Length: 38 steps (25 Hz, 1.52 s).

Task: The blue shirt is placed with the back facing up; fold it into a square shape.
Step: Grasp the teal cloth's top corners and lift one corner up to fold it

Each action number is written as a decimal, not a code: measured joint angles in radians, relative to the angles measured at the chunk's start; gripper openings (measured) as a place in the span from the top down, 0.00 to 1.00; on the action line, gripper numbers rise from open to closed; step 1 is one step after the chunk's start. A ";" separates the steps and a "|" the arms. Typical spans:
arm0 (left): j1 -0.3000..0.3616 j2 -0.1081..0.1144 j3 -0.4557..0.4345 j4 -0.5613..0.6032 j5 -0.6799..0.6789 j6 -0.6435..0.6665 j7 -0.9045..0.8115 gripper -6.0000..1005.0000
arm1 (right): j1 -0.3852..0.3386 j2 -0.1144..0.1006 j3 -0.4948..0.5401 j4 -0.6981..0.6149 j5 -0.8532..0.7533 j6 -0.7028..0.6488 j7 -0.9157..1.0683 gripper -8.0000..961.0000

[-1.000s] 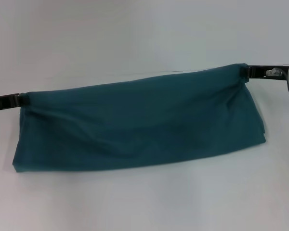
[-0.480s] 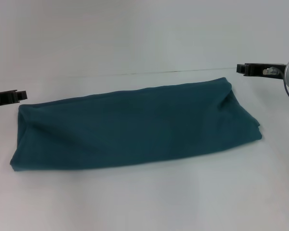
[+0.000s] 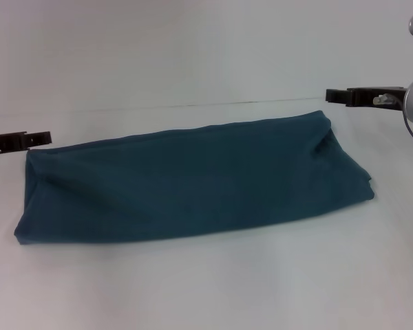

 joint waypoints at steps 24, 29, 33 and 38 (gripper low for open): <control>0.200 0.006 0.007 0.252 0.102 0.459 -0.253 0.07 | -0.092 0.000 -0.084 -0.334 -0.007 -0.606 -0.018 0.04; 0.198 0.003 0.035 0.252 0.117 0.473 -0.273 0.07 | -0.094 0.000 -0.104 -0.335 -0.008 -0.600 -0.011 0.04; 0.198 0.002 0.064 0.252 0.118 0.480 -0.285 0.07 | -0.100 0.000 -0.104 -0.332 -0.008 -0.600 -0.011 0.04; 0.187 0.001 0.085 0.231 0.118 0.485 -0.293 0.07 | -0.109 0.000 -0.105 -0.330 -0.009 -0.600 -0.011 0.04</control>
